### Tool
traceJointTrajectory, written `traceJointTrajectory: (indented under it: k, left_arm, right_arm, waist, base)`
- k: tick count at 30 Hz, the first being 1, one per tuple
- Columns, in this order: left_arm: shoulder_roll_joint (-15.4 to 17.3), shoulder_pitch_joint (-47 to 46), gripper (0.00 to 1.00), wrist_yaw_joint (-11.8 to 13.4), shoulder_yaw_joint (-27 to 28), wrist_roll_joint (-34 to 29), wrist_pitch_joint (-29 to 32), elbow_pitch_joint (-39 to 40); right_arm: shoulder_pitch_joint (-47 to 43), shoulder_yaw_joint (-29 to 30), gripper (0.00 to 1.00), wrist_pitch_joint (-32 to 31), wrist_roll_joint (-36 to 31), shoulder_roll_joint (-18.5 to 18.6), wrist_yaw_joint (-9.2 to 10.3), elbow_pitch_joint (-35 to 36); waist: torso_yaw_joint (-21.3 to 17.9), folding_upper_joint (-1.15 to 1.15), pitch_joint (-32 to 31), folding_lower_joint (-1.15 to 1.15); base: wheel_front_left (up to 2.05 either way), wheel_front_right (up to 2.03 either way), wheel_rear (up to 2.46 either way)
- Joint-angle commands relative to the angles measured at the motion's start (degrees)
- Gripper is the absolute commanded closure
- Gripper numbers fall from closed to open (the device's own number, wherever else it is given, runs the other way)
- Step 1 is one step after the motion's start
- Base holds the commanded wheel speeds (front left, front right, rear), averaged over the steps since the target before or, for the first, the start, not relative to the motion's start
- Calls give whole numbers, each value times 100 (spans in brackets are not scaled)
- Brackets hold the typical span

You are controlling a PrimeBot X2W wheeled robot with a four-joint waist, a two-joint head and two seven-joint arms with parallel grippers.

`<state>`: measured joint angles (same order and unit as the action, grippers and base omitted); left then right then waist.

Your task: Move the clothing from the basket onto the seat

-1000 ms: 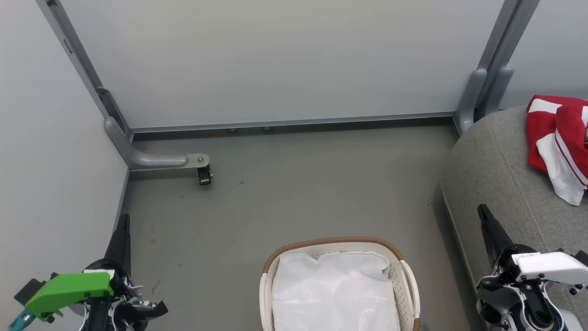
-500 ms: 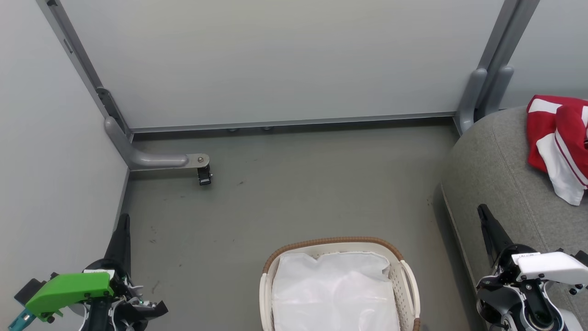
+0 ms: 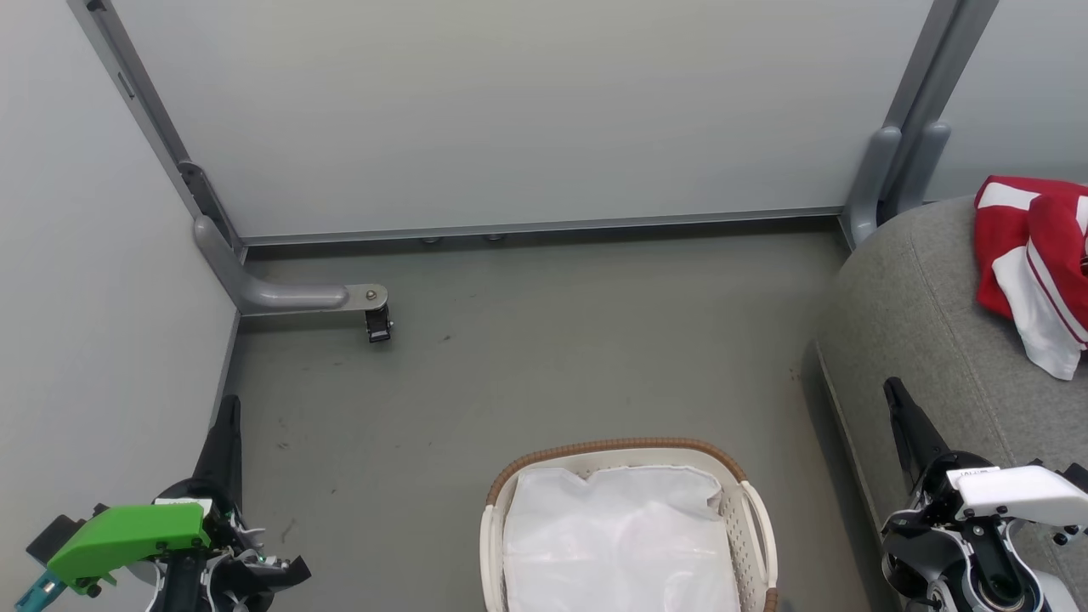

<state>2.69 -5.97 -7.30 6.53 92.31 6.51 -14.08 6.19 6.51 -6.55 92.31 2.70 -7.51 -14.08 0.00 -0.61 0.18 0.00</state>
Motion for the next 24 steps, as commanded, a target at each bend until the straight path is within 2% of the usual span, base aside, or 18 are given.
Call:
traceJointTrajectory:
  k: [1,24]
  left_arm:
    - [35,-54,100,-37,11,19,25,11]
    - [35,-53,100,-37,10,20,24,12]
  right_arm:
    - [-1,14,100,-16,20,34,4,18]
    - [-1,13,100,-15,20,34,4,18]
  waist:
    - [0,61,0,0]
    - [0,61,0,0]
  base:
    - [0,0,0]
    - [0,0,0]
